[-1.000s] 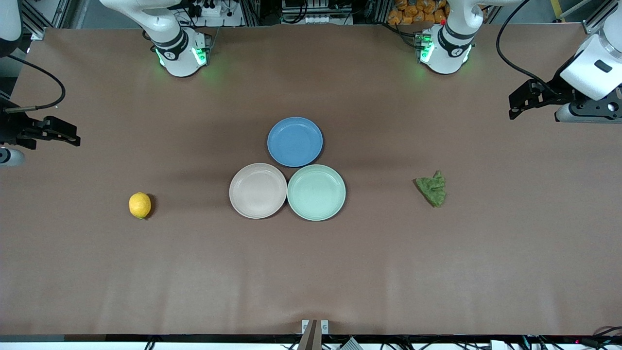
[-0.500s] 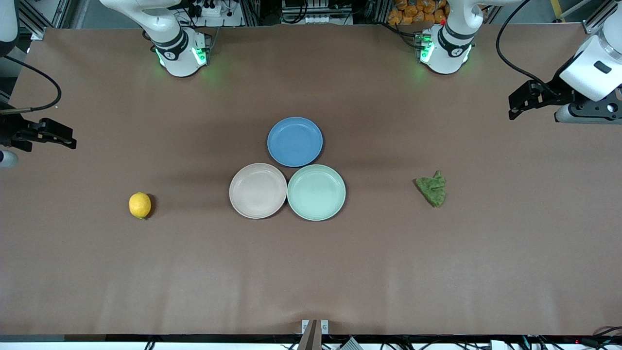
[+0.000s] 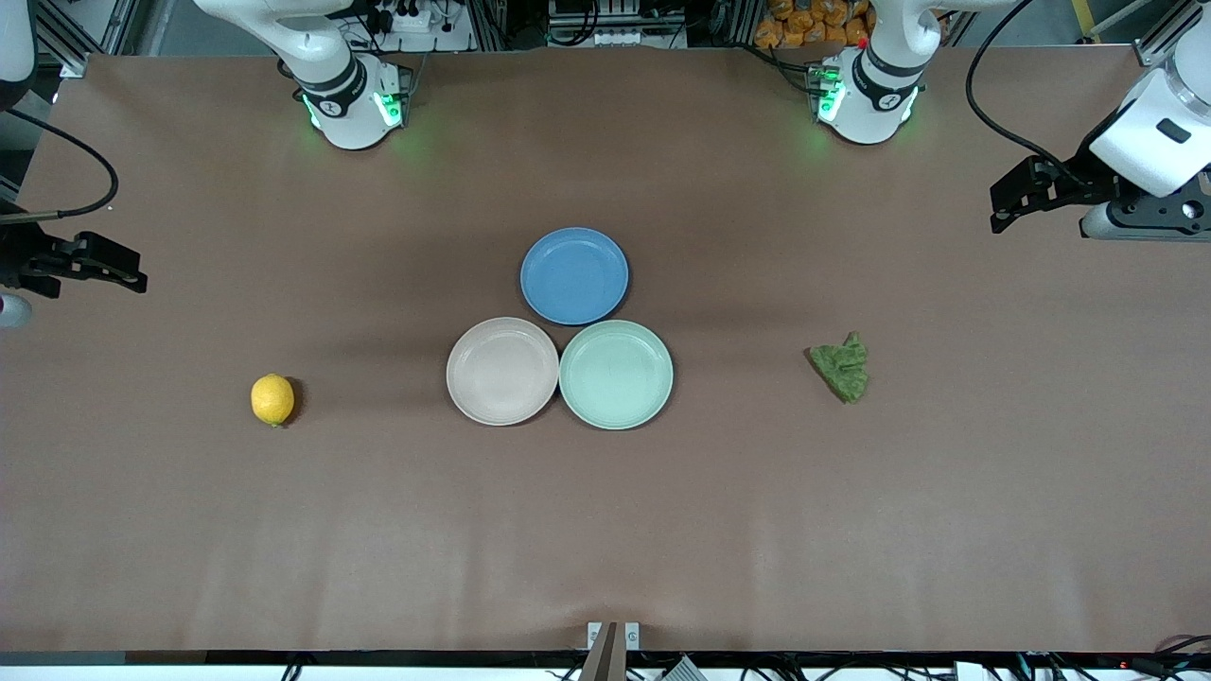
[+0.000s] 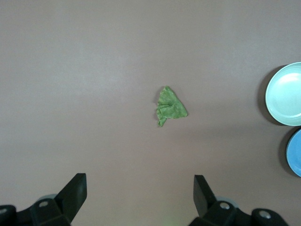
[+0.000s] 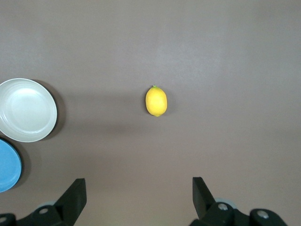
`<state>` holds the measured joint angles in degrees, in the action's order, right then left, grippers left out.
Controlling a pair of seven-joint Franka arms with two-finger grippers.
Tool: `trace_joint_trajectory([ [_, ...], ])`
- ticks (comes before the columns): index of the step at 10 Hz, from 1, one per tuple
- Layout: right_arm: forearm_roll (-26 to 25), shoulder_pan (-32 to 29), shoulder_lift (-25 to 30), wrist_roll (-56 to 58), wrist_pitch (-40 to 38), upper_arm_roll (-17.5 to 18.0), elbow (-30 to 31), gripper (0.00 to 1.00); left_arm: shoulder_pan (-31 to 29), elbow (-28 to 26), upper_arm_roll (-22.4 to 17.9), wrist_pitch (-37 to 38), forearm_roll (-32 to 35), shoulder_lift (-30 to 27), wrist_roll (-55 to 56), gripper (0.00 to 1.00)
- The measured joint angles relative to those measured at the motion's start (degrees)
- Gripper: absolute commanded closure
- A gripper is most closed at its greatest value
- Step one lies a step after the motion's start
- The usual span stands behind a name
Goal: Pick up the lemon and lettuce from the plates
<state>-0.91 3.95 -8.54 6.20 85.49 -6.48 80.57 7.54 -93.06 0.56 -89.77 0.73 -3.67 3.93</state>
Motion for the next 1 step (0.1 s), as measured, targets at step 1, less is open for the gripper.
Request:
trace_joint_trajectory([
  [1,0.00,0.00,0.00,0.00,0.08,0.00,0.00,0.00,0.00,0.00,0.00,0.00,0.00,0.00,0.00,0.00],
])
